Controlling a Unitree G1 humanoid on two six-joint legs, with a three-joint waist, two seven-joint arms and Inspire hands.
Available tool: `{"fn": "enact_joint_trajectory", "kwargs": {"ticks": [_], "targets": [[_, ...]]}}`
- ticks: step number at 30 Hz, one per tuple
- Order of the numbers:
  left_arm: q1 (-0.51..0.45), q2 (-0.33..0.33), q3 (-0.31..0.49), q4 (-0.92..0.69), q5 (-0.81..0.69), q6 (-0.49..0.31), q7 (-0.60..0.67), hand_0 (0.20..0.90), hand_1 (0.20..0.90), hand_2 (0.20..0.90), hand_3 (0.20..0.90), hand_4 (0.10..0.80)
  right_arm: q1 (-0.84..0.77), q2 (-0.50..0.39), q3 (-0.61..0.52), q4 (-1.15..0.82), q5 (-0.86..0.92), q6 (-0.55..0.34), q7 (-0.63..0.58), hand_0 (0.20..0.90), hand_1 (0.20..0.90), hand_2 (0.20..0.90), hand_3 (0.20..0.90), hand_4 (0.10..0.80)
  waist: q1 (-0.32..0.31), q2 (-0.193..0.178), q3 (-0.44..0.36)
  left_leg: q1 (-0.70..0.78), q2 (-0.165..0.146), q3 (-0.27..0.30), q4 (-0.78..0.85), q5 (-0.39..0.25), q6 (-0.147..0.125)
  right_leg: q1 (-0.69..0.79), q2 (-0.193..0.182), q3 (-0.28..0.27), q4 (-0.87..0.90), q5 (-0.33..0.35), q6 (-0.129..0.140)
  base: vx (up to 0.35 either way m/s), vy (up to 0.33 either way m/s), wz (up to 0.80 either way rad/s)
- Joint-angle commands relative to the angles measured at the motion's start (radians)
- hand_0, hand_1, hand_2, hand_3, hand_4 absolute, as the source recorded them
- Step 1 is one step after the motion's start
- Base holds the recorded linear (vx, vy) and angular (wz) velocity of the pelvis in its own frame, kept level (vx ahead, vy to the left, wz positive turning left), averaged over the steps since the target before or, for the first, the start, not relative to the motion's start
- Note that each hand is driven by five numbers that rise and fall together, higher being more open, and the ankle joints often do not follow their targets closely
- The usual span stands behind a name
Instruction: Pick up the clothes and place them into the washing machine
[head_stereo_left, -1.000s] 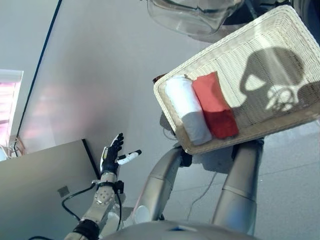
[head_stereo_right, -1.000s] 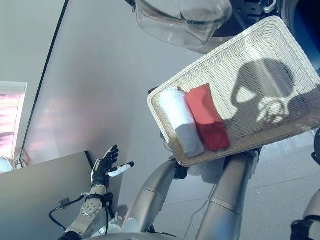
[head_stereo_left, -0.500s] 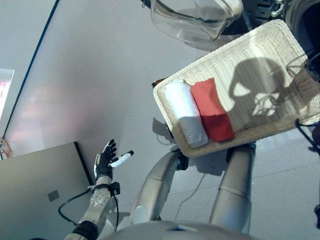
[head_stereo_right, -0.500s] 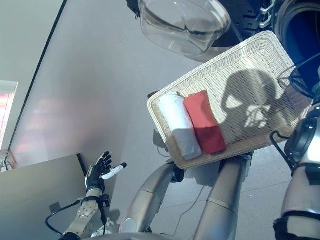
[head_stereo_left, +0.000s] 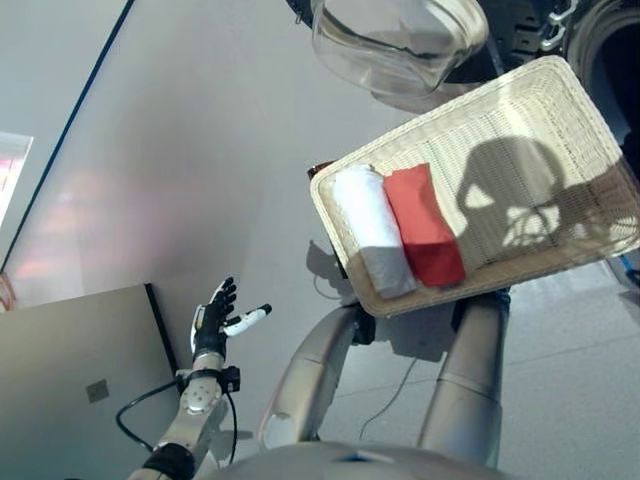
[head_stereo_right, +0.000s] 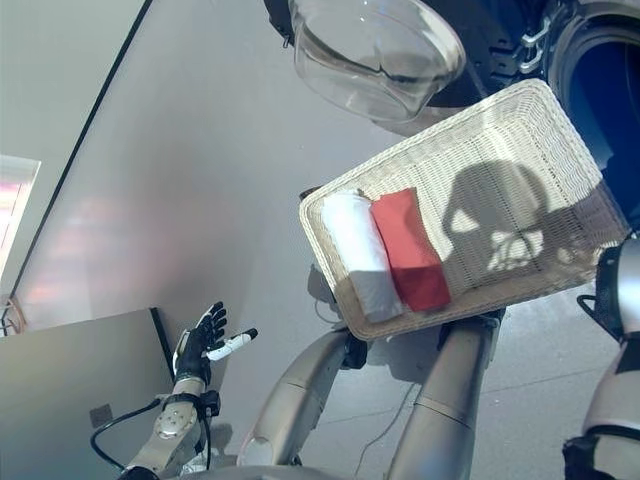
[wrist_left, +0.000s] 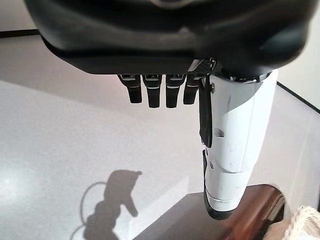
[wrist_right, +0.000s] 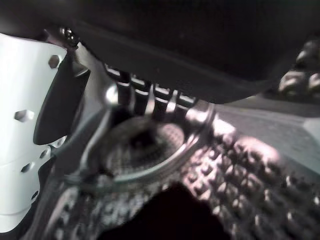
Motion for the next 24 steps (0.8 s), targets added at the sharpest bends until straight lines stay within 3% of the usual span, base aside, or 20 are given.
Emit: {"fn": "enact_joint_trajectory", "kwargs": {"ticks": [1,9,14,15,17,18,24], "targets": [[0.024,0.057,0.102,0.097,-0.033,-0.021,0.052,0.900,0.900,0.900,0.900,0.800,-0.087,-0.087,0.137,-0.123,-0.061,-0.049,-0.012,0.900,0.900,0.900,0.900,0.800,0.048,-0.011,-0.097,0.003,0.006,-0.012,0.008,-0.060,-0.077,0.066,0.067,-0.082,-0.069,0.025,-0.076,0.000,0.000,0.00],[-0.014,0.054,0.111,0.150,-0.026,-0.014,0.037,0.900,0.900,0.900,0.900,0.800,0.153,0.222,-0.054,-0.158,0.032,-0.138,0.063,0.900,0.900,0.900,0.900,0.800,0.039,-0.051,-0.055,-0.001,0.013,-0.022,0.072,-0.082,-0.063,0.101,0.082,-0.110,-0.064,0.023,-0.084,-0.031,-0.026,-0.08],[-0.035,0.066,0.137,0.190,-0.021,-0.025,0.044,0.900,0.900,0.900,0.900,0.800,0.260,0.316,-0.149,-0.232,0.076,-0.195,0.093,0.900,0.900,0.900,0.900,0.800,0.044,-0.082,-0.042,0.030,0.015,-0.045,0.075,-0.079,-0.061,0.163,0.087,-0.142,-0.086,0.026,-0.085,-0.027,-0.020,0.11],[-0.036,0.070,0.141,0.180,-0.016,-0.024,0.045,0.900,0.900,0.900,0.900,0.800,0.285,0.340,-0.156,-0.254,0.076,-0.205,0.095,0.900,0.900,0.900,0.900,0.800,0.047,-0.089,-0.035,0.036,0.021,-0.041,0.063,-0.047,-0.053,0.176,0.089,-0.161,-0.108,0.059,-0.094,-0.096,-0.037,0.17],[-0.034,0.080,0.156,0.177,-0.003,-0.024,0.051,0.900,0.900,0.900,0.900,0.800,0.334,0.359,-0.187,-0.275,0.086,-0.217,0.104,0.900,0.900,0.900,0.900,0.800,0.052,-0.110,-0.036,0.068,0.016,-0.063,0.065,-0.079,-0.058,0.224,0.090,-0.168,-0.122,0.033,-0.083,0.022,-0.051,0.11],[-0.030,0.086,0.164,0.172,-0.001,-0.026,0.049,0.900,0.900,0.900,0.900,0.800,0.354,0.367,-0.202,-0.292,0.095,-0.226,0.107,0.900,0.900,0.900,0.900,0.800,0.053,-0.116,-0.028,0.071,0.023,-0.062,0.051,-0.044,-0.051,0.234,0.091,-0.187,-0.148,0.071,-0.090,0.025,-0.051,0.09],[-0.039,0.095,0.193,0.223,0.018,-0.015,0.046,0.900,0.900,0.900,0.900,0.800,0.605,0.457,-0.299,-0.476,0.117,-0.270,0.145,0.900,0.900,0.900,0.900,0.800,0.043,-0.209,-0.022,0.181,0.037,-0.107,-0.009,-0.034,-0.053,0.388,0.095,-0.240,-0.260,0.098,-0.079,0.049,-0.054,0.09]]}}
